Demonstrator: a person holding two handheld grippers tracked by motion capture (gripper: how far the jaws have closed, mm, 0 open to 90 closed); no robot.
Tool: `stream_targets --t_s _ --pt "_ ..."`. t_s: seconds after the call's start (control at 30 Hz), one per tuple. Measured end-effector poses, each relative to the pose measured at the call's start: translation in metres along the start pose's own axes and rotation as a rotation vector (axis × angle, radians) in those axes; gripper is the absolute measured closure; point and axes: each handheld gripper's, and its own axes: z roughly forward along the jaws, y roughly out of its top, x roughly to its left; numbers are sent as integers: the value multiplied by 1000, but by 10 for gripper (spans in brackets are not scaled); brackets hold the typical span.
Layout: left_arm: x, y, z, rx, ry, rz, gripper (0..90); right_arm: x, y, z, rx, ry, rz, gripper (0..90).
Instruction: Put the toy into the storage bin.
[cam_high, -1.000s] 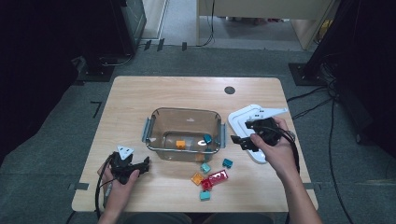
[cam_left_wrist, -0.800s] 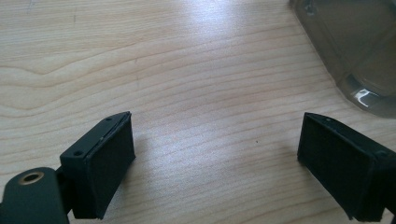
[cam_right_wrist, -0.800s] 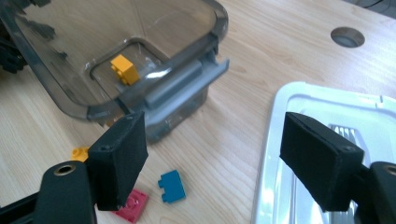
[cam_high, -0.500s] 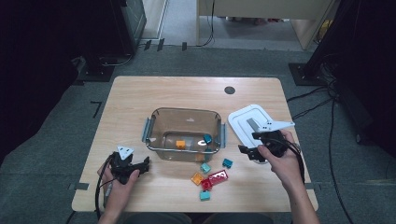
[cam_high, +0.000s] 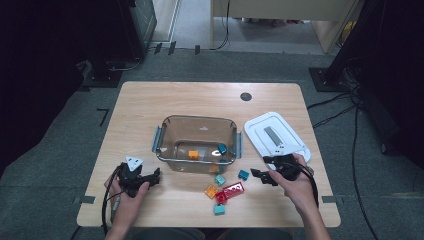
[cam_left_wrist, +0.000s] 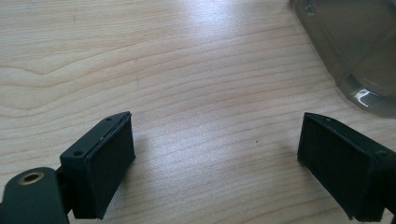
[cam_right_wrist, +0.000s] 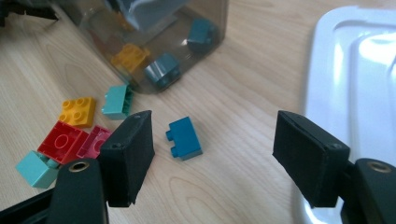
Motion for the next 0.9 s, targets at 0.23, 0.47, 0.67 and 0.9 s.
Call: stream_targets --t_s 0.23,0.47,0.67,0.9 --pt "0 0 0 0 0 1 106 5 -12 18 27 30 18 346" --pt "0 0 0 0 0 1 106 12 -18 31 43 11 -6 427" --pt "0 0 0 1 0 3 106 12 -23 42 53 2 -12 495" --pt "0 0 0 2 0 4 106 13 -25 50 65 -16 -23 559"
